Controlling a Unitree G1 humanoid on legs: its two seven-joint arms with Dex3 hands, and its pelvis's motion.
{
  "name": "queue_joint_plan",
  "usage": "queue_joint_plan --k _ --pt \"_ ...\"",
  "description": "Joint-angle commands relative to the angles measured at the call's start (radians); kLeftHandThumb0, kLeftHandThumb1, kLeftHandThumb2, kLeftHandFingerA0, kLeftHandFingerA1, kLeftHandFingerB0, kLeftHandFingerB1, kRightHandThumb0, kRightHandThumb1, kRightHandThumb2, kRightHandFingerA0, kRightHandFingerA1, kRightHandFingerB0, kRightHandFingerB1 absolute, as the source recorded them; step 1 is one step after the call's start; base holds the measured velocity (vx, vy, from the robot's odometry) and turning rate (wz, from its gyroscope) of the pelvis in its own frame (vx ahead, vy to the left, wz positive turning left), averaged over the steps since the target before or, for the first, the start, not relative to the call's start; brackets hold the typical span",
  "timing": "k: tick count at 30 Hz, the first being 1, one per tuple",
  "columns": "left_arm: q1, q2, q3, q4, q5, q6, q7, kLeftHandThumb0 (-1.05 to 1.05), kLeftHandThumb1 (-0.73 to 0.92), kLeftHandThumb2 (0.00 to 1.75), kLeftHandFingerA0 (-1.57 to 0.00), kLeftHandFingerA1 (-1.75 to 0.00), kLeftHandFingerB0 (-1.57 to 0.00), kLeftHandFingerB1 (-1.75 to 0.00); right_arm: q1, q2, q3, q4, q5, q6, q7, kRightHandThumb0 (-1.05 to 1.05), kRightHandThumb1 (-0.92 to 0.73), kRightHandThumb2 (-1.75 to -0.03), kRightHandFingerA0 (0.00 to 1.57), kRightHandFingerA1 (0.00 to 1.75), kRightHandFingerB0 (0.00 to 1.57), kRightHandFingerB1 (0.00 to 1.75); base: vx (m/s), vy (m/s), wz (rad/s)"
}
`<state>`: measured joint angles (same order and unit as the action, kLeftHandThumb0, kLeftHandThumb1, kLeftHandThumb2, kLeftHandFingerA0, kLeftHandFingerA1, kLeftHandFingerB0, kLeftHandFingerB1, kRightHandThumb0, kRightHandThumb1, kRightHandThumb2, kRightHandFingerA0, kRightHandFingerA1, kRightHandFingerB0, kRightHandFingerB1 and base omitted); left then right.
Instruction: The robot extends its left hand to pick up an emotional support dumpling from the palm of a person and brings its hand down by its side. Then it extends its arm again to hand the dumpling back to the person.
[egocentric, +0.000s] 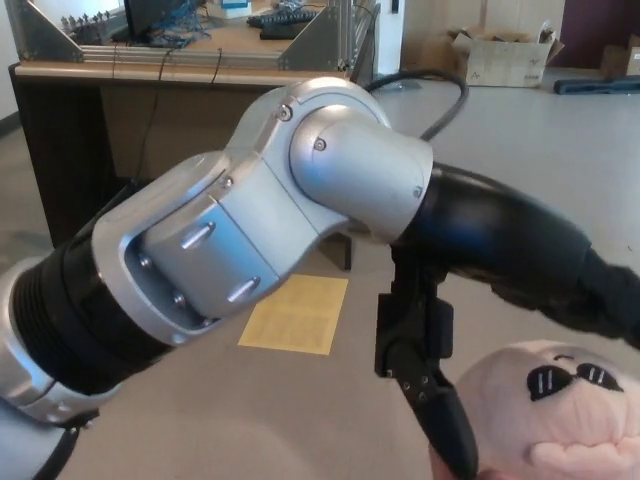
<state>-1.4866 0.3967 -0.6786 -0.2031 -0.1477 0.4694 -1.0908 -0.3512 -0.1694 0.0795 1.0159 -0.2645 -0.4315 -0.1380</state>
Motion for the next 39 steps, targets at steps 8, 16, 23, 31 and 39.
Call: queue_joint_plan --k 8,16,23,31,39 --pt "-0.003 0.011 -0.013 -0.016 0.063 0.055 -0.117 -1.05 0.50 0.60 0.00 0.00 0.00 0.00 -0.072 -0.019 0.005 0.148 -0.001 -0.071 0.029 -0.41 -0.75 -0.62 0.55 0.79 0.54 0.47 0.00 0.000 0.00" --pt "0.048 0.015 -0.004 -0.052 0.134 -0.039 -0.097 -1.05 0.55 0.64 0.00 0.00 0.00 0.00 -0.083 -0.020 0.010 0.163 -0.001 -0.080 0.027 -0.41 -0.75 -0.62 0.55 0.79 0.54 0.47 0.00 0.000 0.00" --pt "0.099 -0.027 -0.057 -0.074 0.241 -0.122 -0.044 -1.05 0.53 0.78 0.00 0.00 0.00 0.00 -0.097 -0.023 0.015 0.167 -0.002 -0.078 0.028 -0.41 -0.75 -0.62 0.55 0.79 0.54 0.47 0.00 0.000 0.00" --pt "0.131 -0.044 -0.081 -0.085 0.345 -0.163 -0.006 -1.05 0.44 1.03 0.00 -0.04 0.00 0.00 -0.108 -0.022 0.017 0.171 -0.002 -0.075 0.029 -0.41 -0.75 -0.62 0.55 0.79 0.54 0.47 0.00 0.000 0.00" --pt "0.163 -0.055 -0.115 -0.094 0.476 -0.259 0.053 -1.05 0.40 1.32 0.00 -0.22 0.00 0.00 -0.107 -0.020 0.020 0.173 -0.003 -0.075 0.028 -0.41 -0.75 -0.62 0.55 0.79 0.54 0.47 0.00 0.000 0.00"
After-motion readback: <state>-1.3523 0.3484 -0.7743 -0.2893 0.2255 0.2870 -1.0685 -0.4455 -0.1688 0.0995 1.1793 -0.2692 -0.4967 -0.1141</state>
